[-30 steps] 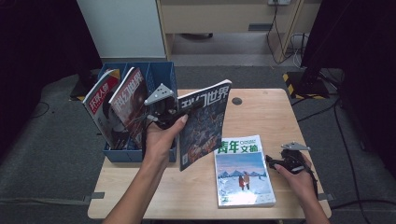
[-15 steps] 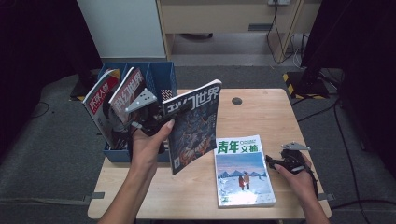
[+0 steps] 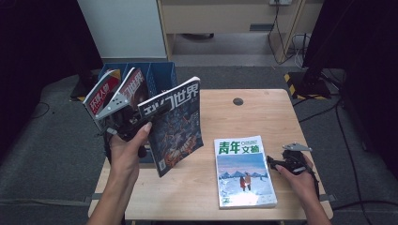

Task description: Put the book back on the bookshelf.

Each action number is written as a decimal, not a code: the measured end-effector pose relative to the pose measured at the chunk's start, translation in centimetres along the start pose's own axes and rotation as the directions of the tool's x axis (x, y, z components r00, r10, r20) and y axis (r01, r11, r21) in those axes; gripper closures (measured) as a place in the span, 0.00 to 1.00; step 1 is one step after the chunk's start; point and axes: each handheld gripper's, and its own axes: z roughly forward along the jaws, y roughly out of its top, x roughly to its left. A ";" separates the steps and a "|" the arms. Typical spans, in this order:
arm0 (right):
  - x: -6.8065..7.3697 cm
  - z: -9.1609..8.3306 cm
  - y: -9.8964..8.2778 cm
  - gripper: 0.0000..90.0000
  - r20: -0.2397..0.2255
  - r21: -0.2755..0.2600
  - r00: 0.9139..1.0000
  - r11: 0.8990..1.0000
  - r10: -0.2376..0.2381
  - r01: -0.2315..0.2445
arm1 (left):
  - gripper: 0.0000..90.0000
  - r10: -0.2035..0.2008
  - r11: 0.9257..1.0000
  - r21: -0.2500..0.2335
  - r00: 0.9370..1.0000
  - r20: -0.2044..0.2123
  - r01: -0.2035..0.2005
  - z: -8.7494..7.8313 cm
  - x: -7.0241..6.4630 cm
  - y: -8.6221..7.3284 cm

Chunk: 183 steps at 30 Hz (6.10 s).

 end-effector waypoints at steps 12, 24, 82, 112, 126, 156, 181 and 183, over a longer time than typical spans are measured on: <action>0.0 0.0 0.0 0.19 0.000 0.000 1.000 1.000 0.000 0.000 | 0.91 0.015 1.000 -0.002 0.998 -0.064 -0.015 -2.4 1.1 0.4; 0.0 0.0 0.0 0.19 0.000 0.000 1.000 1.000 0.000 0.000 | 0.91 0.006 0.999 -0.032 0.993 -0.115 -0.010 -4.5 2.3 1.1; 0.0 0.0 0.0 0.19 -0.001 0.000 1.000 1.000 0.000 0.000 | 0.91 -0.009 0.998 -0.058 0.936 -0.353 -0.012 -6.8 8.2 3.8; 0.0 0.0 0.0 0.19 0.000 0.000 1.000 1.000 0.000 0.000 | 0.91 0.022 0.993 -0.091 0.894 -0.448 -0.070 -3.6 10.6 3.1; 0.0 0.0 0.0 0.19 -0.001 0.000 1.000 1.000 0.000 0.000 | 0.91 0.040 0.991 -0.092 0.883 -0.467 -0.094 -2.2 10.9 2.3; 0.0 0.0 0.0 0.18 -0.003 0.000 1.000 1.000 0.000 0.000 | 0.91 0.057 0.988 -0.098 0.869 -0.491 -0.120 -0.6 12.4 0.6; 0.0 0.0 0.0 0.18 -0.006 -0.001 1.000 1.000 -0.006 0.006 | 0.91 0.031 0.988 -0.118 0.870 -0.492 -0.101 0.4 13.0 -0.6; 0.0 0.0 0.0 0.18 -0.006 -0.001 1.000 1.000 -0.006 0.006 | 0.91 0.032 0.988 -0.117 0.871 -0.490 -0.102 0.5 13.0 -0.7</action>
